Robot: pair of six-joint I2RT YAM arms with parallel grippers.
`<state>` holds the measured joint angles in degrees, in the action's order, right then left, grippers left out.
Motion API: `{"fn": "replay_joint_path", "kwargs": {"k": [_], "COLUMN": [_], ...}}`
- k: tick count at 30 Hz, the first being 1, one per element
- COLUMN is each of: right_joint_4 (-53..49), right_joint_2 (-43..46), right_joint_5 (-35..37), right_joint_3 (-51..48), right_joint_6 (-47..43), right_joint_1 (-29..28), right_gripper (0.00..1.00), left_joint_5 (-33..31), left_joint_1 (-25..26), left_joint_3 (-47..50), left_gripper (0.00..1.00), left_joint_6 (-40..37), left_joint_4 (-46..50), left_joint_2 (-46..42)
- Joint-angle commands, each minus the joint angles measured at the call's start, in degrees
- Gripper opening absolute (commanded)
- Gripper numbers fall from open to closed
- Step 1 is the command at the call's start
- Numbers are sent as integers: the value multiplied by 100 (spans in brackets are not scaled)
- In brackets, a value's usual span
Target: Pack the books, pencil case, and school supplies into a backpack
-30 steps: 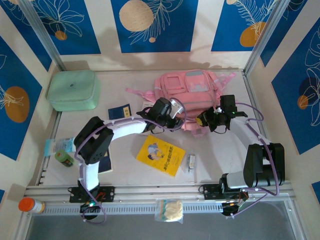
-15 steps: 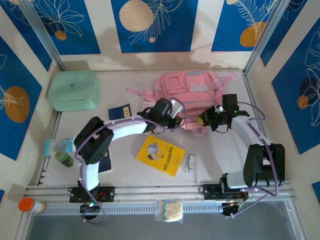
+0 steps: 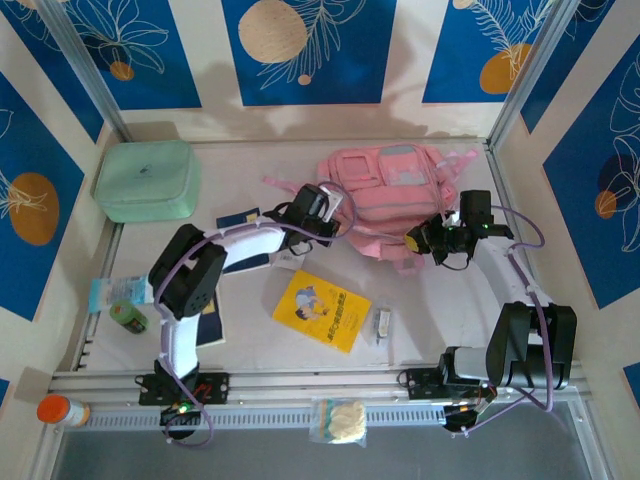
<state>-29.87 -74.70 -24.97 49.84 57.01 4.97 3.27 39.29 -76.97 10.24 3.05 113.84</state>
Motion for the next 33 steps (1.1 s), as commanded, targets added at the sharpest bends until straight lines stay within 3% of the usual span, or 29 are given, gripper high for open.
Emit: {"fn": "replay_joint_path", "kwargs": {"k": [1, 9, 16, 18, 26, 29, 33], "right_joint_4": [-129, -136, 805, 1044, 1025, 410, -215], "right_joint_2": [184, 185, -122, -230, -290, 14, 328], "right_joint_5": [-482, -511, 66, 78, 101, 282, 548], "right_joint_3": [183, 145, 180, 185, -27, 21, 79], "right_joint_6": [-193, -295, 211, 294, 72, -344, -1018], "right_joint_1": [39, 36, -641, -713, -839, -882, -1164], "right_gripper": [0, 0, 0, 1, 36, 54, 63], "left_joint_5": [-432, -520, -95, -30, -3, 199, 525], "left_joint_1": [-344, -750, -749, -753, -748, -725, -530], "left_joint_3": [-382, -1235, -2281, -2572, -2233, -1561, -367], "left_gripper": [0, 0, 0, 10, 38, 47, 57], "left_joint_6": [148, 472, 462, 384, 496, 1006, 1923], "left_joint_4": [225, 320, 752, 1015, 1467, 1438, 1130], "left_joint_2": [320, 816, 1338, 1492, 763, 93, -890]}}
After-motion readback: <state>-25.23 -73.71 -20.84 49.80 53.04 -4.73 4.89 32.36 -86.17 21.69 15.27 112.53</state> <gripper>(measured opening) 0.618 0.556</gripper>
